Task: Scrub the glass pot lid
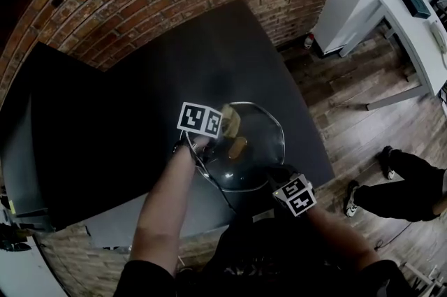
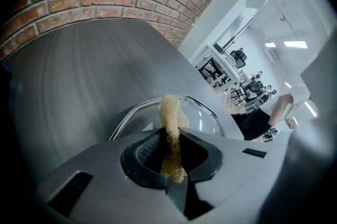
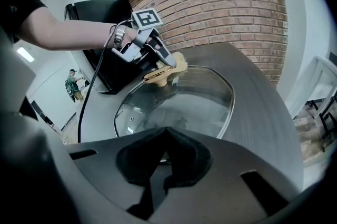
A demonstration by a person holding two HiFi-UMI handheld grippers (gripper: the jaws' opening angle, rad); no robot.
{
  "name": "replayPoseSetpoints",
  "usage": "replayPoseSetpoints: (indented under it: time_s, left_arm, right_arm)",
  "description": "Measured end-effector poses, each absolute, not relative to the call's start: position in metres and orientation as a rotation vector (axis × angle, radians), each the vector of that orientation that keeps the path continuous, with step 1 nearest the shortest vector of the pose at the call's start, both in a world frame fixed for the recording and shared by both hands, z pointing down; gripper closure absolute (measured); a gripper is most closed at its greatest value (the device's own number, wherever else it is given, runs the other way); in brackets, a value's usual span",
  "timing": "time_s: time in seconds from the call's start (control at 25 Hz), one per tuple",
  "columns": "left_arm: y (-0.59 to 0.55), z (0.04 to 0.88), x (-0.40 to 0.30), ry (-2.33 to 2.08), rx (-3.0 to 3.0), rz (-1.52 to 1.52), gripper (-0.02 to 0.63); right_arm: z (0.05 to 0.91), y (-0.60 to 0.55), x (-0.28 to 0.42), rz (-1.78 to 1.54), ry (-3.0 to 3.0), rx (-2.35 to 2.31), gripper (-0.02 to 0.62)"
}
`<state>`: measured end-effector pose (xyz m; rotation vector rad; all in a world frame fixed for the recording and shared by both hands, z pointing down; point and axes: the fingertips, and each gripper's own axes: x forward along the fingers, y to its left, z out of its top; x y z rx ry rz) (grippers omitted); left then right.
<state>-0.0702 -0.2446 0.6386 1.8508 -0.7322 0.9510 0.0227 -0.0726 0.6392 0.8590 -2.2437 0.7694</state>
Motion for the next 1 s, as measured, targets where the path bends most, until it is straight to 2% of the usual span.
replayPoseSetpoints:
  time_s: [0.48,1.0]
  left_arm:
    - [-0.231,0.644,-0.120,-0.836,1.790,0.864,0.548]
    - [-0.230,0.643,-0.123,-0.890,1.825,0.926,0.548]
  right_arm:
    - [0.641,-0.072,0.021,0.767,-2.217,0.897,0.577]
    - [0.642,-0.073,0.020,0.771,-2.210,0.927,0.577]
